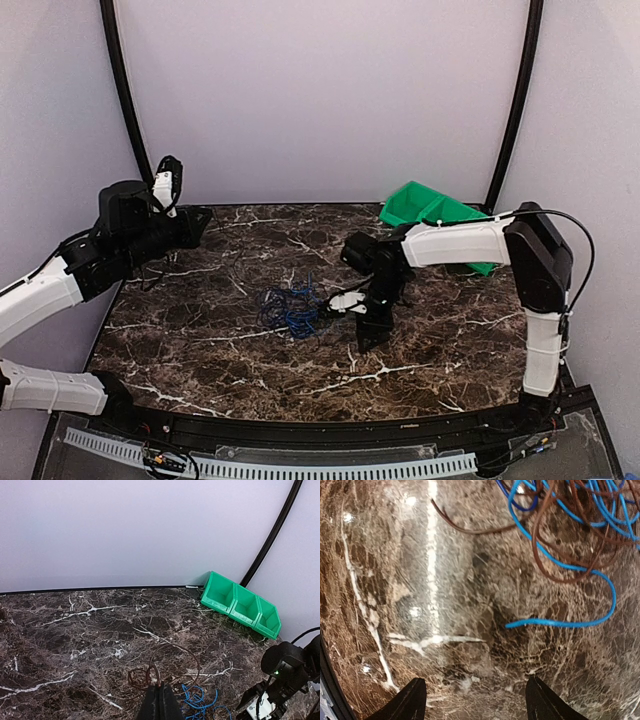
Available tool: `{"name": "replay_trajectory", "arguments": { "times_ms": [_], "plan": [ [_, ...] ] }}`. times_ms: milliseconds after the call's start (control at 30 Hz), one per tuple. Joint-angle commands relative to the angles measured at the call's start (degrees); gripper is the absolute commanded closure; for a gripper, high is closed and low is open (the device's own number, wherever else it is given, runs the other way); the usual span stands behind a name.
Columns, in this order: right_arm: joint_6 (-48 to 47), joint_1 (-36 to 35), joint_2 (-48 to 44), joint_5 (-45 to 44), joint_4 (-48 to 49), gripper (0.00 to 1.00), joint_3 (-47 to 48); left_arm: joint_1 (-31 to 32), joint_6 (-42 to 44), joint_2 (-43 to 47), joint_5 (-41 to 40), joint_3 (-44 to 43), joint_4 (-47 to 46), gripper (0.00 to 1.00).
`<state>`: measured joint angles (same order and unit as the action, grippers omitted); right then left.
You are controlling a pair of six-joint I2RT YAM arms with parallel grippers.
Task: Untangle the cables
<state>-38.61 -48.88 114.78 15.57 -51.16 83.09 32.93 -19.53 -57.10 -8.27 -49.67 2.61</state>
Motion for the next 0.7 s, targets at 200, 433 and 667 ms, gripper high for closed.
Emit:
{"name": "replay_trajectory", "arguments": {
  "times_ms": [200, 433, 667],
  "plan": [
    [0.7, 1.3, -9.8, 1.0, 7.6, 0.29, -4.9, -0.3, 1.7, 0.0, -0.3, -0.4, -0.6, 1.00],
    [5.0, 1.0, -9.5, -0.4, 11.6, 0.29, 2.7, -0.3, 1.2, -0.1, 0.2, 0.4, -2.1, 1.00],
    [7.6, -3.3, -2.6, -6.9, 22.1, 0.27, 13.3, -0.3, 0.0, -1.0, 2.1, 0.2, -1.4, 1.00]
  ]
}}
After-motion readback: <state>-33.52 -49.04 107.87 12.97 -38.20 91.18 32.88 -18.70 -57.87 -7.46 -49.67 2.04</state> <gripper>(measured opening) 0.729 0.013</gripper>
